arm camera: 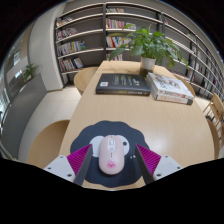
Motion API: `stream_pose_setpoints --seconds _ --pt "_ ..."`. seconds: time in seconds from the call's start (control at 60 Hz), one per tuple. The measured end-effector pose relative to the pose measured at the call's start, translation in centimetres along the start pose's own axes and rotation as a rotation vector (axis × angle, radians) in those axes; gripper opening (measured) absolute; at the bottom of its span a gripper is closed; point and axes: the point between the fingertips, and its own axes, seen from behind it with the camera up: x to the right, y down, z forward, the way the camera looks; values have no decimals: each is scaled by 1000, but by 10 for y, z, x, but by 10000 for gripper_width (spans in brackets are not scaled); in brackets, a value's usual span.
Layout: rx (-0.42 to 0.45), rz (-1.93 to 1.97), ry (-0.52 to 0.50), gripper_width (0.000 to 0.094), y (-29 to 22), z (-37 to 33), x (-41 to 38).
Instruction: Arrange mouse
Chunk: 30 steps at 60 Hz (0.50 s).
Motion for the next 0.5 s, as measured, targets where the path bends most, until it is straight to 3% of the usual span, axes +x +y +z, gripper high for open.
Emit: stream_pose_setpoints --seconds 0.283,0.5 --pt "148 29 -50 863 -62 -132 15" --pt "208 17 -39 854 -46 -218 54"
